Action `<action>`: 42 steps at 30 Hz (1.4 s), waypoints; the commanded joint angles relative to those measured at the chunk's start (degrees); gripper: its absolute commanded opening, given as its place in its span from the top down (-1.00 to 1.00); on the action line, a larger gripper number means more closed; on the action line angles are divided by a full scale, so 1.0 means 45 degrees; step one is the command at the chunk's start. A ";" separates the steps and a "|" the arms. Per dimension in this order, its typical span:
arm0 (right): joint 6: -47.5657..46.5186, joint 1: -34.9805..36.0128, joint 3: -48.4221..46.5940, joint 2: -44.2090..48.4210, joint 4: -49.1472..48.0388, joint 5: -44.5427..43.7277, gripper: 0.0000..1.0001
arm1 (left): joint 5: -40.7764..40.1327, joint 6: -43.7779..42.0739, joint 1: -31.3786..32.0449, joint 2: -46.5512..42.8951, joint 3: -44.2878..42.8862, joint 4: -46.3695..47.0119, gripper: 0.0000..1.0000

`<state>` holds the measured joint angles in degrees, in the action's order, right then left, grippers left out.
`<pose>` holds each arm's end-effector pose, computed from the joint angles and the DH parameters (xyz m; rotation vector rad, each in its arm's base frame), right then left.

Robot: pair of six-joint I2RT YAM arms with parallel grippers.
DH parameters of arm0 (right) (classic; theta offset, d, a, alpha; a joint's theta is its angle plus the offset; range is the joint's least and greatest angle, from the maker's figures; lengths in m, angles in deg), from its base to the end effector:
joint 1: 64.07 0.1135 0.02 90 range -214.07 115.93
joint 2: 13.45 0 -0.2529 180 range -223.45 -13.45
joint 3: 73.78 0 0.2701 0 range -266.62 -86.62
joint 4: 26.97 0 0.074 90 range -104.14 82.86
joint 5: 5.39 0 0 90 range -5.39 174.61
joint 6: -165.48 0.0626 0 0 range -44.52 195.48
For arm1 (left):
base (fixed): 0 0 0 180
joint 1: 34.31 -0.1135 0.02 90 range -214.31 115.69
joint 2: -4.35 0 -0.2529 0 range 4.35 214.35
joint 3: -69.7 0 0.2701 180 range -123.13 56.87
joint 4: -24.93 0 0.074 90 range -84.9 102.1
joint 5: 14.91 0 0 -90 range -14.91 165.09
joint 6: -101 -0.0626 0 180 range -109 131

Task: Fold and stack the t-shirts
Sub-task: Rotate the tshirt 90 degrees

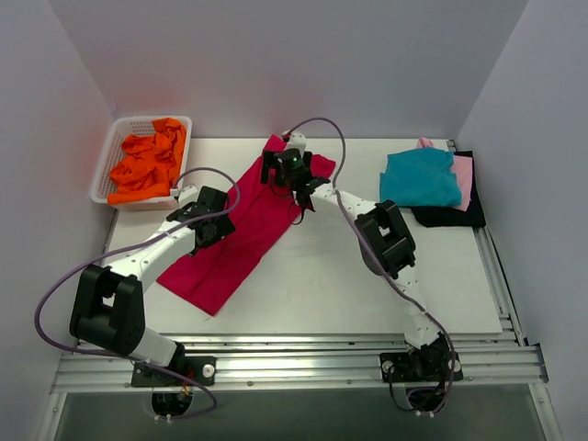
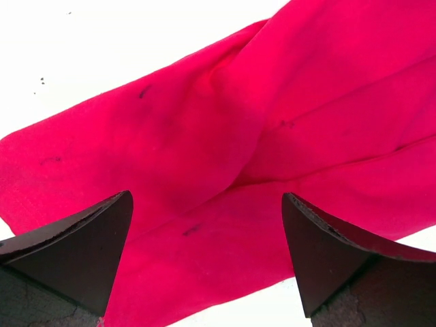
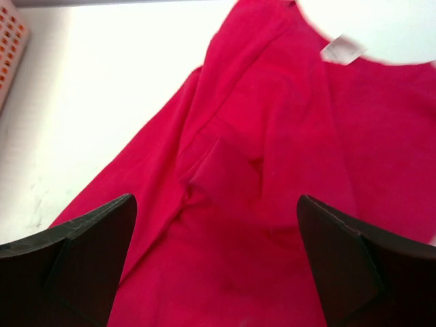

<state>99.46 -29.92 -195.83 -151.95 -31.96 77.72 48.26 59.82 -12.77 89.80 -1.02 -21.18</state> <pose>0.5023 0.3317 0.1775 -0.0717 1.8110 0.6238 0.3122 -0.0928 0.1835 -0.7293 2.3573 0.1110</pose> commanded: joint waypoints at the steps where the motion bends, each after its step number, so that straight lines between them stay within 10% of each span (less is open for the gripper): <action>1: -0.2262 0.0652 0.1996 0.4014 -0.2131 -0.3691 -1.00 | -0.0327 -0.0048 -0.0060 -0.0141 -0.0202 0.0559 -1.00; 11: 0.0446 0.3033 0.7077 0.7982 0.0189 -0.7098 -0.99 | -0.0697 0.0109 -0.0002 -0.0472 -0.0163 0.0149 -1.00; 16: 0.3590 0.3679 0.9422 0.7673 -0.0586 -0.3649 -0.96 | -0.0562 0.0128 -0.0002 -0.1077 -0.0066 -0.0183 -1.00; 36: 0.5353 0.5165 0.8119 0.3552 -0.1469 -0.0871 -0.84 | -0.0776 0.0207 -0.0119 -0.3247 0.0911 -0.1004 -1.00; 37: 0.5353 0.5145 0.7981 0.3396 -0.1391 -0.0812 -0.79 | -0.0776 0.0206 -0.0138 -0.3189 0.0911 -0.1004 -1.00; 40: 0.5392 0.5087 0.7921 0.3063 -0.1410 -0.0675 0.24 | -0.0737 0.0167 -0.0196 -0.3071 0.0950 -0.0926 -1.00; 41: 0.5411 0.5009 0.7940 0.3062 -0.1371 -0.0655 0.85 | -0.0660 0.0129 -0.0197 -0.3052 0.0950 -0.0867 -1.00; 42: 0.5412 0.4970 0.7998 0.3101 -0.1294 -0.0674 1.00 | -0.0640 0.0090 -0.0216 -0.3013 0.0969 -0.0789 -1.00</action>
<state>122.81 -7.06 -160.02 -136.56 -41.28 73.06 45.92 60.32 -13.23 76.55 3.20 -25.40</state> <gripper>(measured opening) 0.100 0.999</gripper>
